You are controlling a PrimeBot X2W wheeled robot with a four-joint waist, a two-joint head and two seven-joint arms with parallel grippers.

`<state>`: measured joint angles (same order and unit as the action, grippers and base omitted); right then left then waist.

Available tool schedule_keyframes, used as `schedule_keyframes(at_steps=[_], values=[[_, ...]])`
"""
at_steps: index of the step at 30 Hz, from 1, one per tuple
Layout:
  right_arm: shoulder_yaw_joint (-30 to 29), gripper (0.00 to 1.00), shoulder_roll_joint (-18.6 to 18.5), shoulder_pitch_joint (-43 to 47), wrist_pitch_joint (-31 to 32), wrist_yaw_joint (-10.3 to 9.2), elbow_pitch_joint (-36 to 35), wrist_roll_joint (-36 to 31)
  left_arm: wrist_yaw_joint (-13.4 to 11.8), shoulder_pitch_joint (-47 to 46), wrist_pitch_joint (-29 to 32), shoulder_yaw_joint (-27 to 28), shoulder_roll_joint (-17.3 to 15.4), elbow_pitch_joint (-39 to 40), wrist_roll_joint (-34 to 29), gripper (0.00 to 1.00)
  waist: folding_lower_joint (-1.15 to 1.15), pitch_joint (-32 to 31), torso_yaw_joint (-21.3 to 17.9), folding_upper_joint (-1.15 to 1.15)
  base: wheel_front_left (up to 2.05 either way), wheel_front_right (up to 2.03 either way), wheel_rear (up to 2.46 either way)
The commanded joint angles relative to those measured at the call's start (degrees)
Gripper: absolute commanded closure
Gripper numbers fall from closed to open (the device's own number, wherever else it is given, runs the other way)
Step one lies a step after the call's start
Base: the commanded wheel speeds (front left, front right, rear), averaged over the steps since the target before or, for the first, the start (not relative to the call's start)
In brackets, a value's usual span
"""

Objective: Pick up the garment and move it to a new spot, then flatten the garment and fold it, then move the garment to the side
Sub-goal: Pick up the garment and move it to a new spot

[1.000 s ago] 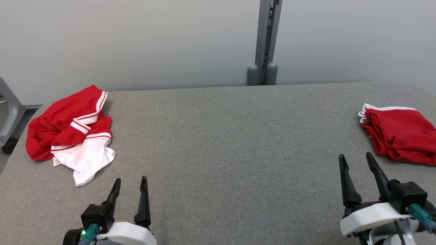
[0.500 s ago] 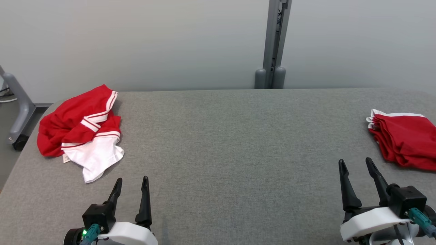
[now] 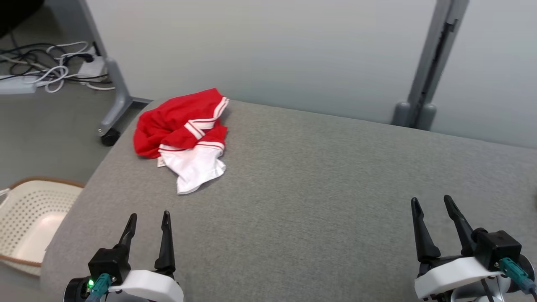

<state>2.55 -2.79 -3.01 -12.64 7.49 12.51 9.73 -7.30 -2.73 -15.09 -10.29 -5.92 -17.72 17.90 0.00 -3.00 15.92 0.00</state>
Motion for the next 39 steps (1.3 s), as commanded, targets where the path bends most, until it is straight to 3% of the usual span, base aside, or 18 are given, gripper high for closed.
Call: schedule_keyframes(at_steps=[1,7,14,22,30,39], values=[[0.1,0.0,-0.24,-0.1,-0.42,0.01,0.1,0.43,-0.27,0.19,-0.1,0.33,-0.37,0.31,-0.18,0.0,0.0,-0.31,5.15,0.0,0.0,0.0,0.0],[1.19,0.0,-0.23,-0.6,-0.58,0.01,0.41,0.96,-0.53,1.23,-0.1,0.95,-1.0,1.34,0.01,0.0,0.0,-0.14,11.91,0.0,0.0,0.0,0.0],[4.44,0.0,-0.29,-4.54,-0.18,0.01,1.17,0.62,-1.78,3.23,-0.1,3.4,-0.47,4.69,0.55,0.0,0.0,2.37,13.68,0.0,0.0,0.0,0.0],[4.77,0.0,-0.29,-5.92,-0.59,0.01,2.35,0.17,-1.42,4.31,-0.1,3.94,0.27,5.51,0.05,0.0,0.0,3.14,14.14,0.0,0.0,0.0,0.0],[0.34,0.0,-0.3,-3.94,-0.74,0.01,0.76,-1.67,1.92,-1.05,1.76,1.48,-1.48,2.84,-0.59,0.0,0.0,4.62,14.32,0.0,0.0,0.0,0.0],[-1.43,0.0,-0.33,-6.38,2.08,0.01,-4.67,-5.43,5.01,-13.98,3.36,3.47,-6.19,1.58,0.5,0.0,0.0,12.18,9.11,0.0,0.0,0.0,0.0]])
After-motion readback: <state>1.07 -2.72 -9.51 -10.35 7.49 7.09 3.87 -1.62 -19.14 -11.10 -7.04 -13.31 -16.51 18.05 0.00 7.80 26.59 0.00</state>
